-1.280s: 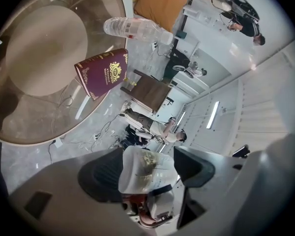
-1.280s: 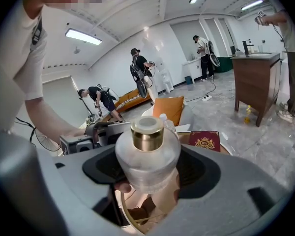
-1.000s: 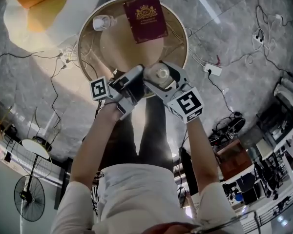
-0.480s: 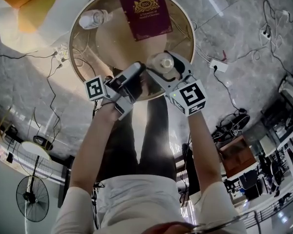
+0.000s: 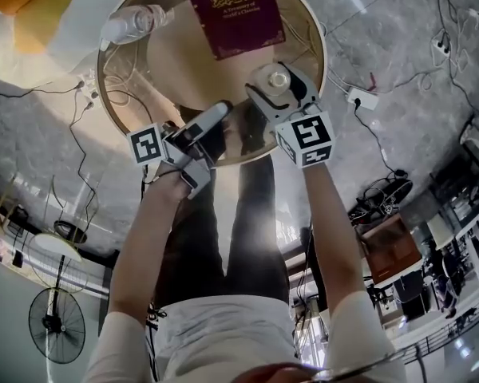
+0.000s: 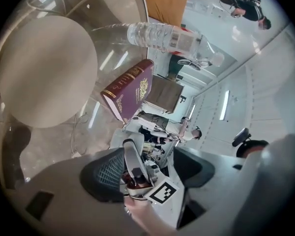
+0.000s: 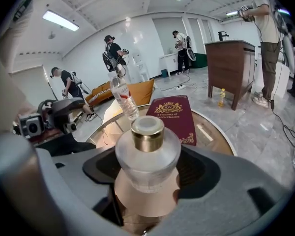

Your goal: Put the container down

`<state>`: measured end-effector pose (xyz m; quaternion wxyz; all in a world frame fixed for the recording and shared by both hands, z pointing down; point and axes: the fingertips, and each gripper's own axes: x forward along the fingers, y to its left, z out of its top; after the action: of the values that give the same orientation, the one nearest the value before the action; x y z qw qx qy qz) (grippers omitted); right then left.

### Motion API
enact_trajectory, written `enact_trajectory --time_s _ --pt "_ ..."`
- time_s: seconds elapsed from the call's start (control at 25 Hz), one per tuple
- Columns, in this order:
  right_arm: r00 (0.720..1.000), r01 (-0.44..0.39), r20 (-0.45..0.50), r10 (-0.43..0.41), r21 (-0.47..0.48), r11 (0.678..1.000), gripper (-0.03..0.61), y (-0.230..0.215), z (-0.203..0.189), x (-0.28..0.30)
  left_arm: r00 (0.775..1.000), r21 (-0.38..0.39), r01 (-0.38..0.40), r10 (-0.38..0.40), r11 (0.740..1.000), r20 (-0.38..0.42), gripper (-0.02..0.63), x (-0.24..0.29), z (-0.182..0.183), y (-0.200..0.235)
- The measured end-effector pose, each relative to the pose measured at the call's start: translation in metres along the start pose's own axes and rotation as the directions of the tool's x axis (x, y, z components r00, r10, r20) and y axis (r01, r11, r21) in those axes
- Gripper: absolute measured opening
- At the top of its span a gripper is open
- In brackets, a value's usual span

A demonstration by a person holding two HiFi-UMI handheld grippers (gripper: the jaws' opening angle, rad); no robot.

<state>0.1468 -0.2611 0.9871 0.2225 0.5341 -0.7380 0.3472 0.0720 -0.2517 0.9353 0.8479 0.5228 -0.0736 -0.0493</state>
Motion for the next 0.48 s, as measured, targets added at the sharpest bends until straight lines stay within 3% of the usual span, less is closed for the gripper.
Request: enact_trajectory --time_s 0.48 --pt "0.997 0.065 -0.040 -0.068 -0.076 0.995 0.333 -0.009 -0.026 0.026 1.000 -0.008 0.012 -0.012 1.000 0.020 0.310 -0.012 0.004 0.023"
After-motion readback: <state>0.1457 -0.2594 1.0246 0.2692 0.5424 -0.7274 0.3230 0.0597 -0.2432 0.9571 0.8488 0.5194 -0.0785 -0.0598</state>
